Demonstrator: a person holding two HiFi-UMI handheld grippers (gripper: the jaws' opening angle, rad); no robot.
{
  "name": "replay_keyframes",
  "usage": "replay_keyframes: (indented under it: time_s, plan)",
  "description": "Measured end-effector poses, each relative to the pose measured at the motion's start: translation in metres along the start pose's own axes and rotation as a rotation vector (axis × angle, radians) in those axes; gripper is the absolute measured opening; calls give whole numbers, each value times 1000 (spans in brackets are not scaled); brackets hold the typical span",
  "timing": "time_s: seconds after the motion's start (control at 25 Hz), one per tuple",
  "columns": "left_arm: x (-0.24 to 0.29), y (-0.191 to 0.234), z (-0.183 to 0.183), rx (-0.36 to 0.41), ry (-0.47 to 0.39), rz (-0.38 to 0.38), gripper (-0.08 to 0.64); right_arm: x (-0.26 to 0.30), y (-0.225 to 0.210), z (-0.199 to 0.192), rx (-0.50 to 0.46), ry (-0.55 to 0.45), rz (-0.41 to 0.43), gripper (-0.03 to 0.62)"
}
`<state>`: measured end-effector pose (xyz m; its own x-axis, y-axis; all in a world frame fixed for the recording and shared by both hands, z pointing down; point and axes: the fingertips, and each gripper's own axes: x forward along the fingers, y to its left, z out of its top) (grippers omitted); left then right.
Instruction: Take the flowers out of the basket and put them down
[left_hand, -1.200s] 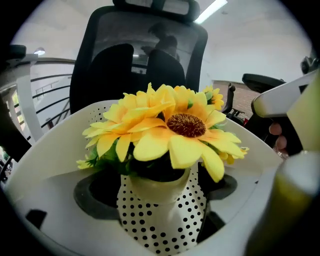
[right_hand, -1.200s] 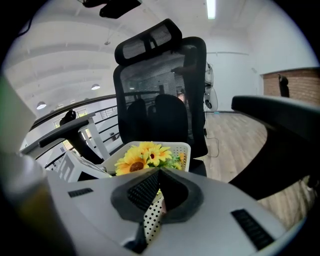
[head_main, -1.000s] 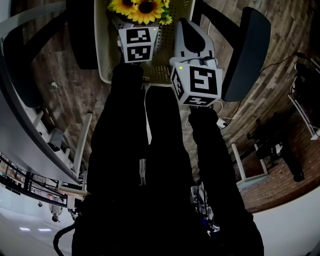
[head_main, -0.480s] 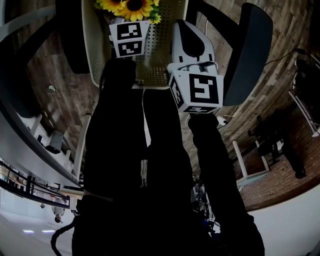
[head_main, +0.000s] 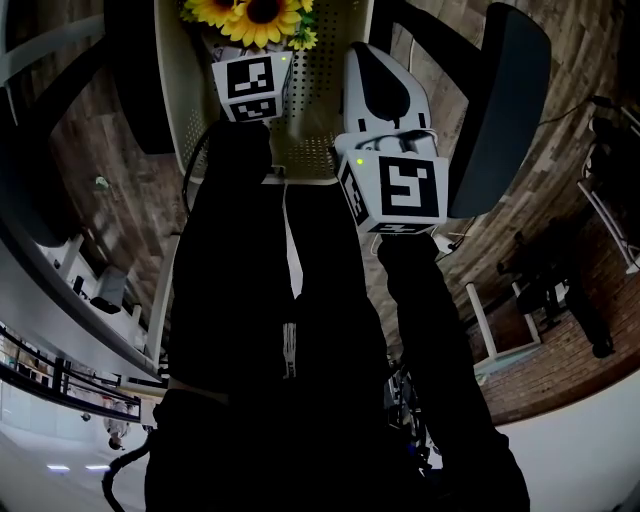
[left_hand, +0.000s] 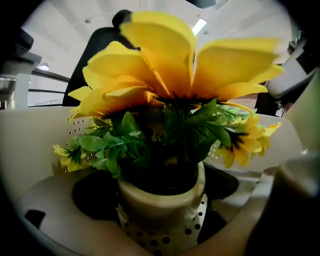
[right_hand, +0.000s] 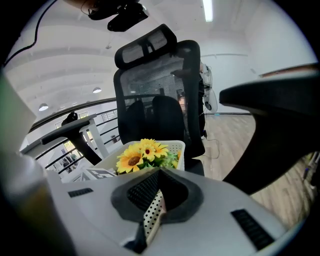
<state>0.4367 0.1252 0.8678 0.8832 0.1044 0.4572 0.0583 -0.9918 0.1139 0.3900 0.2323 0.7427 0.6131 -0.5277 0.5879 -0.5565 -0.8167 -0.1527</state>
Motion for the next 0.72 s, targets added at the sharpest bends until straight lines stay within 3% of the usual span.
replay_keyframes:
  time_s: [0.28,0.72]
  plan:
    - [6,-1,-9,35,-15,-12,502,-7,-1,-5,-8,-16,8,12]
    - [17,-6,-6,7,-7,-32,509,-16,-13,-14,-3,-33,-2,12]
